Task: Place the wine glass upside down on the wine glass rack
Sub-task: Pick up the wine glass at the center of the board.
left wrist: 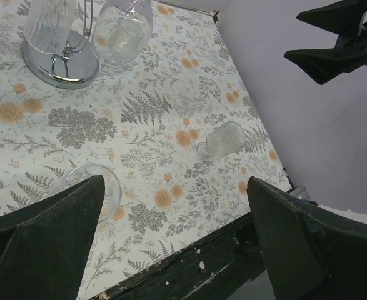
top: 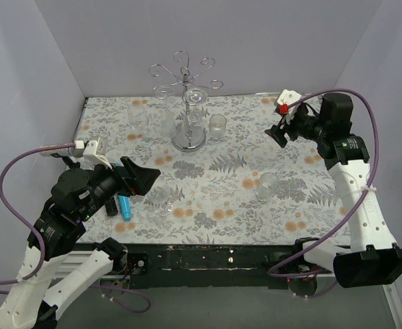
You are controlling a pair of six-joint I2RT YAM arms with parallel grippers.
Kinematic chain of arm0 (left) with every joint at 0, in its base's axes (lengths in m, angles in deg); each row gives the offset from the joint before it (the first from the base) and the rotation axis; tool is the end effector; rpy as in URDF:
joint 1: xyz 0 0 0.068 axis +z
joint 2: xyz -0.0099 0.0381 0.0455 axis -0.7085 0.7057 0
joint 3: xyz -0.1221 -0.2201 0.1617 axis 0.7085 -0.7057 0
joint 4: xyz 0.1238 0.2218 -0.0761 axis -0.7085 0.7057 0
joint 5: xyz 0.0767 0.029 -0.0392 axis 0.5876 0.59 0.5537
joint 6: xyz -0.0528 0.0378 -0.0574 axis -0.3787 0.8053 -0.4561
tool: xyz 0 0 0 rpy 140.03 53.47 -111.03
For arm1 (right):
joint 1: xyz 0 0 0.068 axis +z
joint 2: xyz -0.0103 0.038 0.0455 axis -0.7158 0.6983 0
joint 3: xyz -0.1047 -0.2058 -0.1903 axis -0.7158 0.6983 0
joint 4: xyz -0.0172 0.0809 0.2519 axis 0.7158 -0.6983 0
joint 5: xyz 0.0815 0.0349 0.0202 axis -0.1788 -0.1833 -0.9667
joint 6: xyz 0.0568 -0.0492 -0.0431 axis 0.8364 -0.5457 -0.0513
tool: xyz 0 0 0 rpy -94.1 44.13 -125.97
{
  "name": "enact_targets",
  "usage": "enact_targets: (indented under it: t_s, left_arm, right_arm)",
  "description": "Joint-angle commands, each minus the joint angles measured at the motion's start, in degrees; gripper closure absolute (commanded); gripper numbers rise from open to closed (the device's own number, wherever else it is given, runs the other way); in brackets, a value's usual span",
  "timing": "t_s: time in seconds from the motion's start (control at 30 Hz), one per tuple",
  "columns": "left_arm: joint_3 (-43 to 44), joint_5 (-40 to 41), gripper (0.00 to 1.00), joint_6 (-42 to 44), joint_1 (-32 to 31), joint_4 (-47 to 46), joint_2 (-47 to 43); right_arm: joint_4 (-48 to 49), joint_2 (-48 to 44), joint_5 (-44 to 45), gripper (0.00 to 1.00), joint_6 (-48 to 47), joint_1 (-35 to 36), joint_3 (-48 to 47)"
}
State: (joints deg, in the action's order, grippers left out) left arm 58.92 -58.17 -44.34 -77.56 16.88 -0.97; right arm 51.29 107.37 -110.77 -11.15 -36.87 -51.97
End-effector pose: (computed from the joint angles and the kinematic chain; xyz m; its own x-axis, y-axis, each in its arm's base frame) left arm 0.0920 -0.0607 0.4096 -0.5894 -0.7414 -0.3209 0.0028 0.3954 -0.9185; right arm 0.2593 0.0817 0.4409 0.1876 -0.5475 -0.8155 -0.6813 0.5256 -0.5095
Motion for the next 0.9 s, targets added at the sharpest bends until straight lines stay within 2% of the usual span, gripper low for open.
enact_targets:
  t_s: [0.0,0.43,0.67,0.87]
  left_arm:
    - [1.28,-1.95,0.02,-0.6,-0.07,0.83,-0.26]
    - [1.81,-5.91,0.02,-0.52,-0.07,2.41,0.8]
    - [3.65,-6.35,0.02,-0.43,-0.07,4.52,2.29]
    - [4.62,-5.99,0.02,-0.6,-0.07,7.42,3.87]
  right_arm:
    - [5.32,-1.7,-7.31,0.17,8.28,-4.09,3.2]
    - [8.48,-7.06,-18.21,0.17,16.19,-12.26,15.15]
    - [15.86,-6.45,-23.31,0.19,24.28,-12.53,23.4]
    - [17.45,-8.56,-22.61,0.18,22.97,-12.53,27.63]
